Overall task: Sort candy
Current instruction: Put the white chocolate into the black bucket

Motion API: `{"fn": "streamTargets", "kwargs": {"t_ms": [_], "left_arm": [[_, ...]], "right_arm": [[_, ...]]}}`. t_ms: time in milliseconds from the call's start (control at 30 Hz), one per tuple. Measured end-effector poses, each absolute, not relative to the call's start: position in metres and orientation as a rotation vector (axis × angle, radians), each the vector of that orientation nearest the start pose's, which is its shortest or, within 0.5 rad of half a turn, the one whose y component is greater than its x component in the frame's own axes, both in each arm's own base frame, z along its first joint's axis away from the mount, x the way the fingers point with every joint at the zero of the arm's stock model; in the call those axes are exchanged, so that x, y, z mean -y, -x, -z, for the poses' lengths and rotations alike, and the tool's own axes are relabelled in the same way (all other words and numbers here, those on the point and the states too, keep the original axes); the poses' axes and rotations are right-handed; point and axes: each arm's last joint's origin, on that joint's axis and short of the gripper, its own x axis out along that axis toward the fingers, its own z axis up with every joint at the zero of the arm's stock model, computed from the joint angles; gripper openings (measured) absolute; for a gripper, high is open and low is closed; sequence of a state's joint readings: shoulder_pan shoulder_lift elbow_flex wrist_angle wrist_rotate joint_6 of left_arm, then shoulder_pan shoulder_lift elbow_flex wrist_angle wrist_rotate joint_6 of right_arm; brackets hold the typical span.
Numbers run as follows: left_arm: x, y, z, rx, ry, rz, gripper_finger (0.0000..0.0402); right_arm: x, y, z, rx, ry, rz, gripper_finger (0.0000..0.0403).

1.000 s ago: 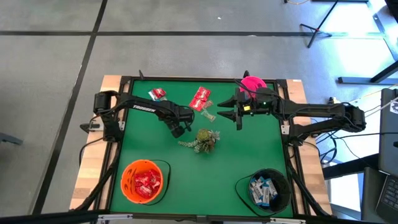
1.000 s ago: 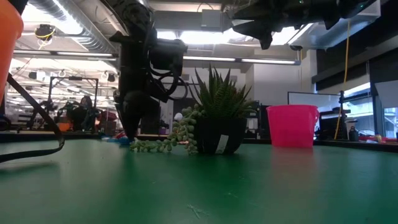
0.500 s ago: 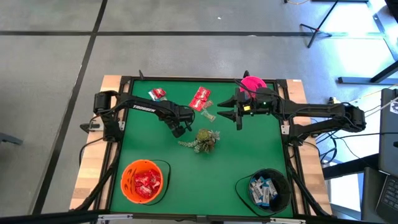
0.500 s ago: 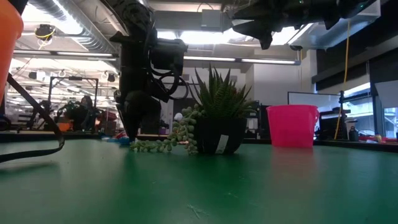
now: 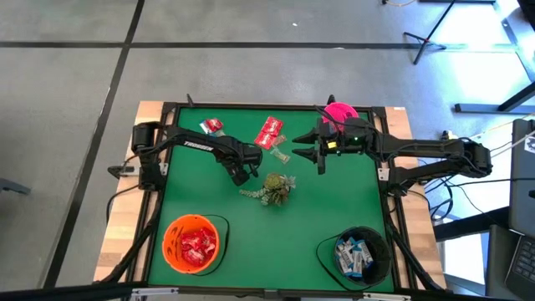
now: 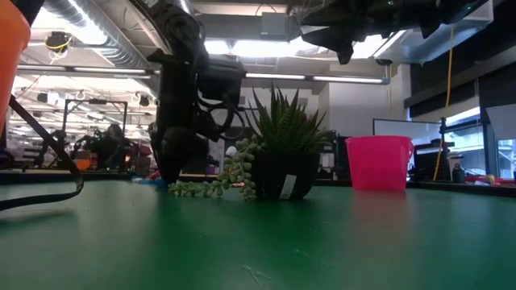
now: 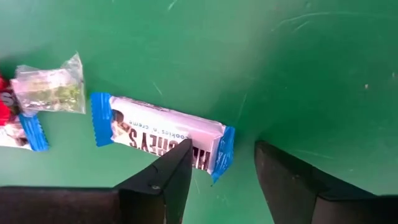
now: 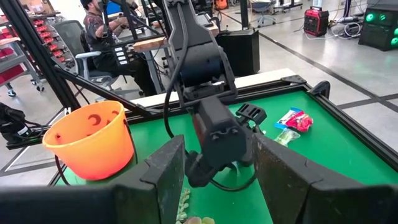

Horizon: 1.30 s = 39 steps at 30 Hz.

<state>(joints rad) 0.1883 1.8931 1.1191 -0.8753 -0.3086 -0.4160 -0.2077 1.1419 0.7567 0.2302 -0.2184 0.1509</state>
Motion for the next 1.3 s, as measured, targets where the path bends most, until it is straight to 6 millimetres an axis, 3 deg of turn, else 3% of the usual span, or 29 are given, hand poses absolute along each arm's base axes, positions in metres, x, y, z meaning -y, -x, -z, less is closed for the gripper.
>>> {"fn": "streamTargets", "kwargs": {"t_ms": [233, 333, 467, 667, 867, 1033, 1300], "left_arm": [[-0.064, -0.307, -0.127, -1.549, 0.211, -0.745, 0.0157], [-0.063, -0.306, -0.128, -1.542, 0.199, -0.743, 0.0112], [-0.064, -0.305, -0.128, -1.547, 0.171, -0.755, 0.0022], [-0.058, -0.301, -0.138, -1.534, 0.117, -0.768, 0.0002], [-0.035, -0.294, -0.194, -1.330, 0.162, -0.688, 0.0000], [-0.012, -0.275, -0.245, -1.108, 0.227, -0.626, 0.0000], [0.020, -0.264, -0.304, -0.733, 0.282, -0.339, 0.0000]], "right_arm": [[0.046, -0.250, -0.292, -0.153, -0.185, 0.002, 0.0184], [0.046, -0.250, -0.292, -0.152, -0.184, 0.002, 0.0184], [0.046, -0.250, -0.292, -0.152, -0.185, 0.002, 0.0184], [0.046, -0.250, -0.292, -0.153, -0.185, 0.001, 0.0184], [0.046, -0.251, -0.293, -0.145, -0.177, -0.007, 0.0184], [0.044, -0.252, -0.293, -0.143, -0.159, -0.065, 0.0184], [0.014, -0.283, -0.277, -0.074, 0.027, -0.147, 0.0184]]}}
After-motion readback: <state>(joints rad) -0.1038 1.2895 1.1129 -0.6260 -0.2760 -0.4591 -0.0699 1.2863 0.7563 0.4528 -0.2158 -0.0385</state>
